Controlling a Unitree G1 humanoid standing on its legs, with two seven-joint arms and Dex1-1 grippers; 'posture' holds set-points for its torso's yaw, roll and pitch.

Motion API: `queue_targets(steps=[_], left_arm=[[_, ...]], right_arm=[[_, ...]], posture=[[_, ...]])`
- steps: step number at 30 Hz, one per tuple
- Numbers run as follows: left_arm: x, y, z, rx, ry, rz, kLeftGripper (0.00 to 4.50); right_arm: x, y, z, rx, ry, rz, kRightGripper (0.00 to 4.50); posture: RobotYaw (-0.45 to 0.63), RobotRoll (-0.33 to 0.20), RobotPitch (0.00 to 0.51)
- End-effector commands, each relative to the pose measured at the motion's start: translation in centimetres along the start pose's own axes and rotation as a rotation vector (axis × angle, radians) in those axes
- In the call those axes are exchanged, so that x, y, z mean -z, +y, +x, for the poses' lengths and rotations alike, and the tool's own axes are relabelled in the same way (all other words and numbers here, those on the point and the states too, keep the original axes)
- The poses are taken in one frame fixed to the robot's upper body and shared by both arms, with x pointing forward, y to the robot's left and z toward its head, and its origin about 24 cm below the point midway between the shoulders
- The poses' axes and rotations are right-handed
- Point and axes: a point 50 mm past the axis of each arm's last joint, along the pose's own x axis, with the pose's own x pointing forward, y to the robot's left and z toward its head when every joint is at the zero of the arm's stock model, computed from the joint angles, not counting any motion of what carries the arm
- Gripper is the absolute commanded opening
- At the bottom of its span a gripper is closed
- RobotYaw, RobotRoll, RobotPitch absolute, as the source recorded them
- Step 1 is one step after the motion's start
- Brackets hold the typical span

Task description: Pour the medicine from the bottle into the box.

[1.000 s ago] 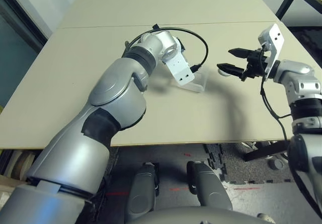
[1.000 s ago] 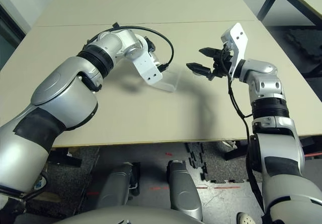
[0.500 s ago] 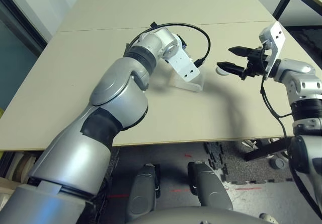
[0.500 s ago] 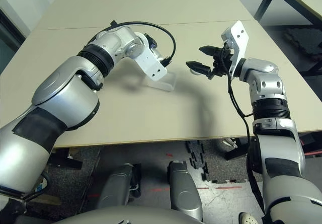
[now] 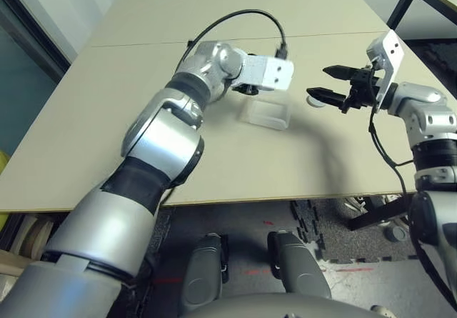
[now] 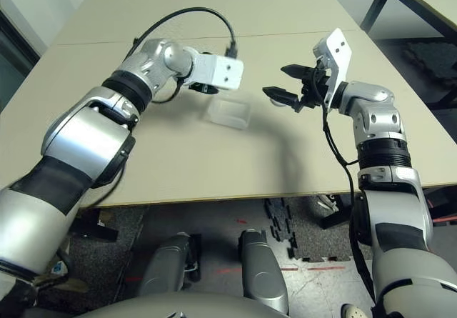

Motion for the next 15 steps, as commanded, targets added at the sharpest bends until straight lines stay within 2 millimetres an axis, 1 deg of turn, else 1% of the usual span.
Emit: queue_targets(steps=[1,5,6,8,10,15], left_arm=[[0.5,0.6,-0.7,-0.038,-0.077,-0.145,2.68],[1.0,0.9,-1.0,-0.086,-0.178,-0.291,2.68],[1.1,1.1,-1.2,-0.123,-0.230,-0.340,2.68],[2.3,1.5,-1.8,-0.245,-0.302,-0.449,2.68],[3.8,1.5,-2.1,-0.325,-0.326,-0.531,2.68],[6.1,1.0,-2.6,-0.406,-0.324,-0.601,2.68]], right_arm=[[-0.2,0.1,0.4,-0.021,0.009,-0.006,4.50],[-0.4,0.0,0.7,-0.028,0.005,-0.006,4.50],[-0.4,0.1,0.8,-0.032,0.004,-0.006,4.50],[-0.4,0.2,1.1,-0.041,0.000,-0.004,4.50],[-0.4,0.3,1.4,-0.051,-0.001,0.000,4.50],[-0.5,0.4,1.9,-0.066,-0.006,0.003,4.50]], posture=[[-0.03,0.000,0.112],[-0.02,0.000,0.117],[-0.01,0.000,0.123],[0.00,0.000,0.127],[0.01,0.000,0.130],[0.03,0.000,0.135]])
